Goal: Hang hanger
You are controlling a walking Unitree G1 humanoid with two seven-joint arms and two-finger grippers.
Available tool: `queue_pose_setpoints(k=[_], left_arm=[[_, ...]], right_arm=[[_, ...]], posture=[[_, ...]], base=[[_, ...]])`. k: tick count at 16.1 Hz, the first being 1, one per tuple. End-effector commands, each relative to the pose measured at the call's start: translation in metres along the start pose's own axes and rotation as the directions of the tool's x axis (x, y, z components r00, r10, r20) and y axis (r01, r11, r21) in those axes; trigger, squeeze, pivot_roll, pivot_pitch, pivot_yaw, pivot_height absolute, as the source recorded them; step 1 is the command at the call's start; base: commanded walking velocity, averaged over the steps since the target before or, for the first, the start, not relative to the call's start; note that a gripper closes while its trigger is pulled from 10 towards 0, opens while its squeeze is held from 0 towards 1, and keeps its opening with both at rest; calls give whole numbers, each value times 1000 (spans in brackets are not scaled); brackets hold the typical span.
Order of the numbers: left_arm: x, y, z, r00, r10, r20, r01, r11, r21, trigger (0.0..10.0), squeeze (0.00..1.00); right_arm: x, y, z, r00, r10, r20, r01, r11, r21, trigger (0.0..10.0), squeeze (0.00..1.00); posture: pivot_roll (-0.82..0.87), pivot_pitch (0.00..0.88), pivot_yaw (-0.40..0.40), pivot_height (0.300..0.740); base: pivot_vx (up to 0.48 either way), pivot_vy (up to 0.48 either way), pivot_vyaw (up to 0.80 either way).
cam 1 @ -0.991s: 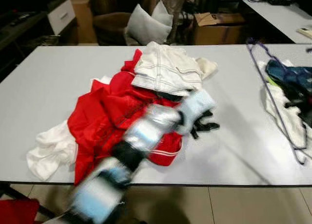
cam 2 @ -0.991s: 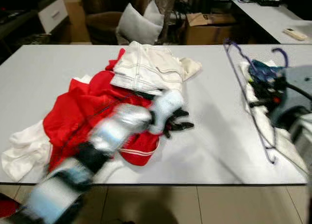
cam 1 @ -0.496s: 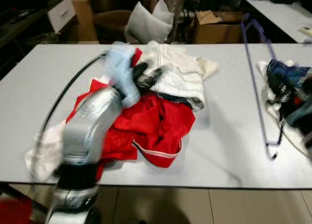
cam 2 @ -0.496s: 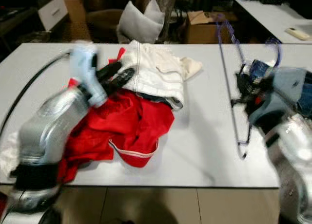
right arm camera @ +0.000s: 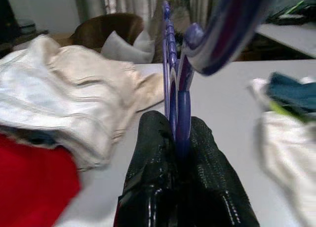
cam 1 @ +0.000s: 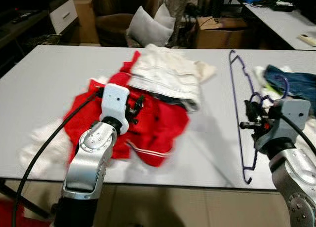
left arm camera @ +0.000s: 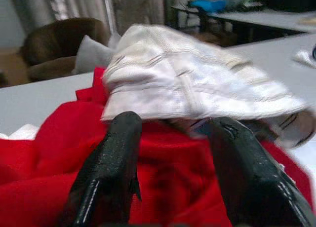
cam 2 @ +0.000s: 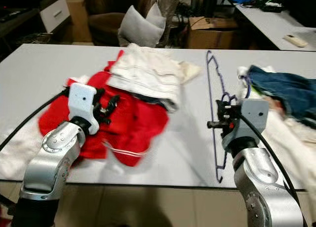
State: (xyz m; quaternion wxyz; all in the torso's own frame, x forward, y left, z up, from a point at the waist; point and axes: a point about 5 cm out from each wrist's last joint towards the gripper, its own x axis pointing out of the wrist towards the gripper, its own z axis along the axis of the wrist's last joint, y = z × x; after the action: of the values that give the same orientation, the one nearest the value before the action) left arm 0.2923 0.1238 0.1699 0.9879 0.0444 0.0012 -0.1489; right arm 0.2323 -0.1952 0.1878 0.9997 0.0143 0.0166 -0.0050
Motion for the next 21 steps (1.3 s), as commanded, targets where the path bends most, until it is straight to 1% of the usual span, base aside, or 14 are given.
queue_pose_setpoints(k=[1,6,7,8,9,10,11,12,13,14,16,19,20,21], left_arm=[[0,-5,2,1000,-4,21,4,1000,-13,10000,0],[-1,-6,0,1000,4,28,-4,1000,-18,10000,0],[1,-6,0,1000,1,28,0,1000,-12,10000,0],[2,-7,0,1000,-5,29,5,1000,-9,10000,0],[2,-8,1,999,-13,31,13,1000,-3,10000,0],[3,-10,3,999,-28,38,29,999,-15,10000,0],[2,-13,1,999,-44,19,46,996,-82,10000,0],[0,-15,0,998,-66,16,67,992,-104,10000,0],[-3,-17,-1,996,-85,13,86,989,-122,10000,757],[-5,-18,-2,995,-97,15,98,984,-149,10000,1000],[-7,-20,-1,993,-114,19,116,981,-155,10000,1000],[-9,-21,0,991,-135,24,137,981,-134,10000,1000],[-9,-22,1,990,-140,25,142,981,-130,10000,1000],[-9,-21,1,990,-142,25,144,981,-130,10000,1000]], right_arm=[[0,-5,1,999,-35,12,35,999,-5,10000,0],[3,1,3,999,-9,38,8,1000,22,10000,0],[4,5,2,999,-5,43,4,1000,13,10000,0],[5,4,2,999,-23,48,23,1000,-18,10000,0],[4,2,2,998,-25,55,27,999,-21,10000,0],[3,0,0,999,-29,46,30,999,-17,10000,0],[1,0,-1,999,-25,42,24,1000,15,10000,0],[0,1,0,998,-16,57,13,999,53,10000,0],[-1,3,4,995,-23,95,11,992,126,10000,0],[-1,4,3,996,-18,82,7,991,133,10000,0],[-1,6,-1,998,-7,57,1,995,99,10000,0],[0,6,-4,999,-5,38,4,999,35,10000,0],[-1,5,-5,999,-7,38,6,1000,8,10000,0],[-1,5,-6,999,-3,35,3,1000,4,10000,0]], posture=[[-150,10,47,740],[-146,8,37,740],[-141,0,44,740],[-139,1,46,740],[-134,8,46,740],[-132,15,42,740],[-132,18,35,740],[-131,22,29,740],[-131,28,26,740],[-132,32,26,740],[-131,36,23,740],[-131,41,23,740],[-131,43,24,740],[-130,44,25,740]], base=[[0,-469,0],[0,-429,0],[0,-401,0],[0,-401,0],[0,-394,0],[0,0,0],[0,0,0],[0,0,0],[0,0,0],[0,0,0],[0,0,0],[0,0,0],[0,0,-800],[0,0,-800]])
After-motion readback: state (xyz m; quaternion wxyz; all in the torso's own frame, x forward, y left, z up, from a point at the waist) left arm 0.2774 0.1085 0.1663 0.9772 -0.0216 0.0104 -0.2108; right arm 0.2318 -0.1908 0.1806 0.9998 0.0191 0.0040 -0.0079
